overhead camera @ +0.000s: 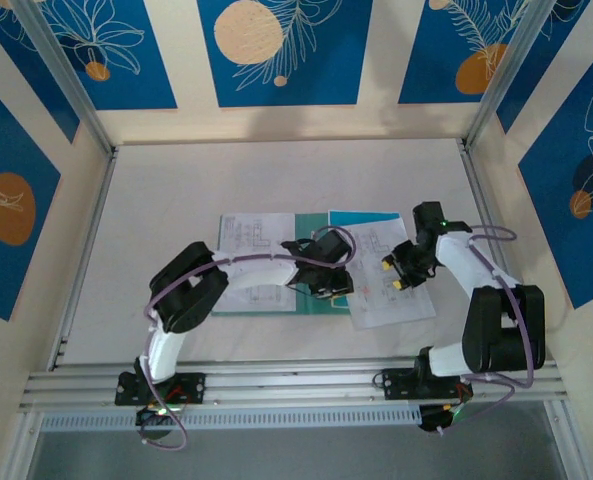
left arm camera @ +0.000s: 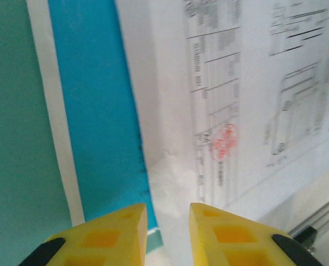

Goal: Put the files into the folder

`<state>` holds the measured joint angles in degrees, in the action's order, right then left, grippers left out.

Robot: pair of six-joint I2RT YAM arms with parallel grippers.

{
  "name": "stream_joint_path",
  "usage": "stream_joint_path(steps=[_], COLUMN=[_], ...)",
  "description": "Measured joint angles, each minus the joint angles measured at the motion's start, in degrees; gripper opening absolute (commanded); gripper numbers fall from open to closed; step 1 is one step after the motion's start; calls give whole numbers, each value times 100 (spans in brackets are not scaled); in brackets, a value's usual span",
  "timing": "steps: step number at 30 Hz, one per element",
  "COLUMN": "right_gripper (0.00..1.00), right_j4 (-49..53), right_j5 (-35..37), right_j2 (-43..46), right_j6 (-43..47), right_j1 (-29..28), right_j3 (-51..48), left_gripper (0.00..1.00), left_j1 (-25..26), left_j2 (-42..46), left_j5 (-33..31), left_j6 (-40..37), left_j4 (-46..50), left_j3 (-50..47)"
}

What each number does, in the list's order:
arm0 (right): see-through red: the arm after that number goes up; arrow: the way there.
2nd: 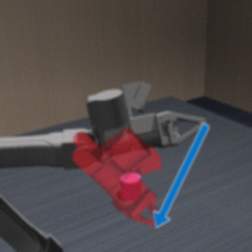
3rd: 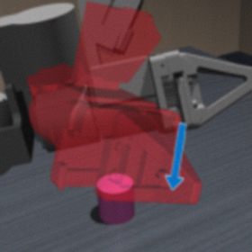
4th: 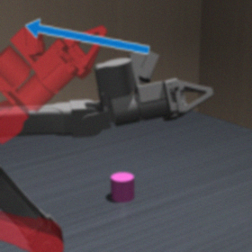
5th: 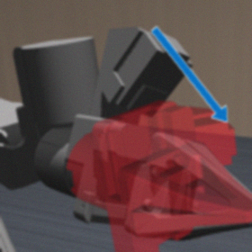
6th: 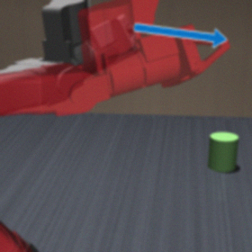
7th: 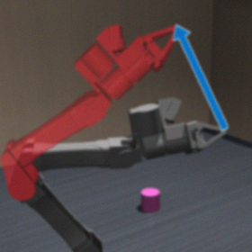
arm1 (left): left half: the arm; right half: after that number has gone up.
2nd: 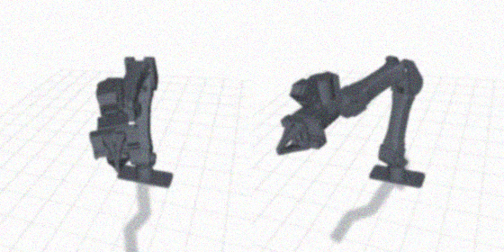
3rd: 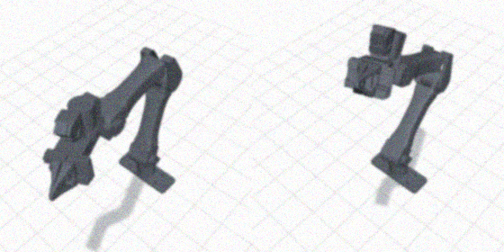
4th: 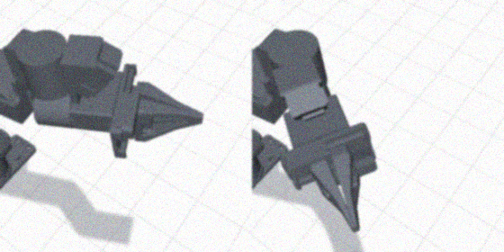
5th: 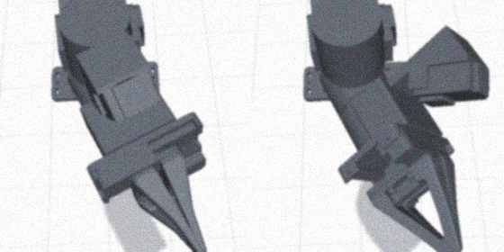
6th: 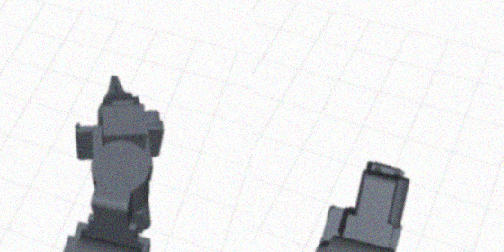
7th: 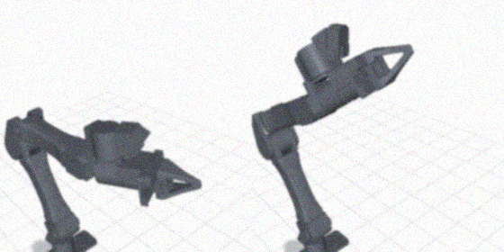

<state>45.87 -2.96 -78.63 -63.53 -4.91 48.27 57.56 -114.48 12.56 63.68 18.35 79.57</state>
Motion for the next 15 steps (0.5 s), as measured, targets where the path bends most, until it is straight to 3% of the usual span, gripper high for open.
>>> stream_joint_path(steps=[4, 8, 15], right_gripper=[42, 42, 41], right_j4=[-186, -459, -892], right_j5=[-162, -304, -442], right_j2=[9, -234, -839], right_j6=[-133, -299, -540], right_j1=[-494, -638, -649], right_j3=[-251, -426, -426], left_gripper=[18, 11, 9], left_j1=[-57, -199, -271], left_j2=[345, 564, 348], left_j5=[-37, -28, 76], left_j6=[-13, 81, 221], left_j4=[26, -175, -420], left_j3=[-79, -514, -879])
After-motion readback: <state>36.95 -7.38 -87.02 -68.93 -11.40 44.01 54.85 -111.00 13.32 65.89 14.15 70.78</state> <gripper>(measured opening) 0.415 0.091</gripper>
